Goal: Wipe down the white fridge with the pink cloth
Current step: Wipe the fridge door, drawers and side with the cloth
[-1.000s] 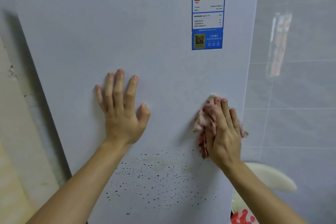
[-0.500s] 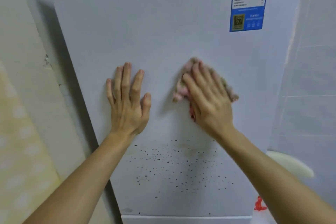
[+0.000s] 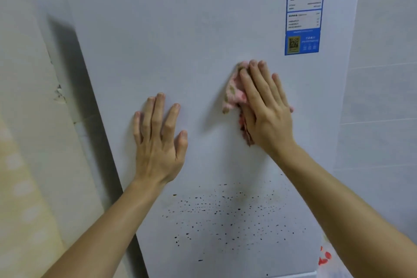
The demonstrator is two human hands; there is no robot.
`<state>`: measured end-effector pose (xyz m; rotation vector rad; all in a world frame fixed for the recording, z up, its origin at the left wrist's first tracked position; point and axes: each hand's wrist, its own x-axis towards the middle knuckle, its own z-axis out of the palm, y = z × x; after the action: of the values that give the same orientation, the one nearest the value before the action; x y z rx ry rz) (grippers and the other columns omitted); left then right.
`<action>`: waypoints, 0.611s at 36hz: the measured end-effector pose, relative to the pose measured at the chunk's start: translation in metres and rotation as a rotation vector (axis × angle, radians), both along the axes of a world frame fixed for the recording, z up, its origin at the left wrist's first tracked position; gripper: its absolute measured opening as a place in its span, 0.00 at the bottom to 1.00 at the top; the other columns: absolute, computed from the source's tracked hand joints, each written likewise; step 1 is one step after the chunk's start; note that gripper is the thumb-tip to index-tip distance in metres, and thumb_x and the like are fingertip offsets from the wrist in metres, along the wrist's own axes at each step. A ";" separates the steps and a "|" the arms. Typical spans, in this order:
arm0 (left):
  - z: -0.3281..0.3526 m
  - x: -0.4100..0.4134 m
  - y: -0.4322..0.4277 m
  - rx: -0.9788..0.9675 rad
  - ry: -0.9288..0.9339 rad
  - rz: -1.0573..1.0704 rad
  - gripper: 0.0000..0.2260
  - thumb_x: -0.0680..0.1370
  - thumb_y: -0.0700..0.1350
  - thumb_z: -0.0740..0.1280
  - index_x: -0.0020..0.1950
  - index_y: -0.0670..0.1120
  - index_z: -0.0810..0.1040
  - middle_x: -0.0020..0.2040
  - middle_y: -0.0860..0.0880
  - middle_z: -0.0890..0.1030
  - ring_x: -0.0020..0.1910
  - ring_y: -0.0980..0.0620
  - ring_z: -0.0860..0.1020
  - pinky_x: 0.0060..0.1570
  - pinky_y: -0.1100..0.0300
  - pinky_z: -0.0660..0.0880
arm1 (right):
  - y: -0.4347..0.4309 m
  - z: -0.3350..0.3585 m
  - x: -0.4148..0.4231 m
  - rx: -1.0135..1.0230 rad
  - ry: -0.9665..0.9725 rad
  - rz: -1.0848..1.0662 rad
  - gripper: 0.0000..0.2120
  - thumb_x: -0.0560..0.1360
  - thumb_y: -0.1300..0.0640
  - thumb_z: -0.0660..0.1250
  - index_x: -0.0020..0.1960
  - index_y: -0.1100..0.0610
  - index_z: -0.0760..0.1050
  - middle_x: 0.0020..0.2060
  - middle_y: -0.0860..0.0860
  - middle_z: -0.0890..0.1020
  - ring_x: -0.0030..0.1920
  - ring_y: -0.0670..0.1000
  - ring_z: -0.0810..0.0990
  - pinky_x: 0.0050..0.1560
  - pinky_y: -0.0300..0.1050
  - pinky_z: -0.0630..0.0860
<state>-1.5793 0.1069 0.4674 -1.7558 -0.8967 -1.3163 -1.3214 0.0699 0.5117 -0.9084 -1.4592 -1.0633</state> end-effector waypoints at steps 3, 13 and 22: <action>0.000 0.000 0.001 0.004 -0.004 -0.005 0.25 0.85 0.48 0.59 0.82 0.45 0.62 0.83 0.39 0.60 0.84 0.40 0.55 0.82 0.39 0.50 | 0.001 -0.004 -0.029 0.015 0.126 0.036 0.24 0.84 0.68 0.63 0.79 0.65 0.66 0.79 0.61 0.67 0.81 0.60 0.63 0.83 0.56 0.58; -0.001 -0.001 -0.004 0.005 -0.002 -0.009 0.28 0.83 0.45 0.62 0.83 0.42 0.62 0.84 0.38 0.58 0.84 0.39 0.54 0.83 0.40 0.48 | -0.006 -0.096 -0.052 -0.186 -0.366 0.139 0.27 0.81 0.67 0.67 0.80 0.60 0.68 0.80 0.55 0.67 0.82 0.53 0.62 0.82 0.54 0.63; 0.001 -0.005 -0.006 -0.010 0.012 -0.001 0.26 0.83 0.44 0.60 0.82 0.43 0.64 0.84 0.40 0.59 0.84 0.41 0.55 0.83 0.41 0.50 | -0.007 -0.028 -0.012 -0.126 -0.344 0.103 0.26 0.81 0.71 0.64 0.79 0.64 0.68 0.79 0.60 0.68 0.81 0.58 0.64 0.81 0.57 0.63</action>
<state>-1.5845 0.1007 0.4684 -1.7695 -0.8975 -1.3027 -1.3338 0.0628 0.4838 -0.7526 -1.8547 -1.0983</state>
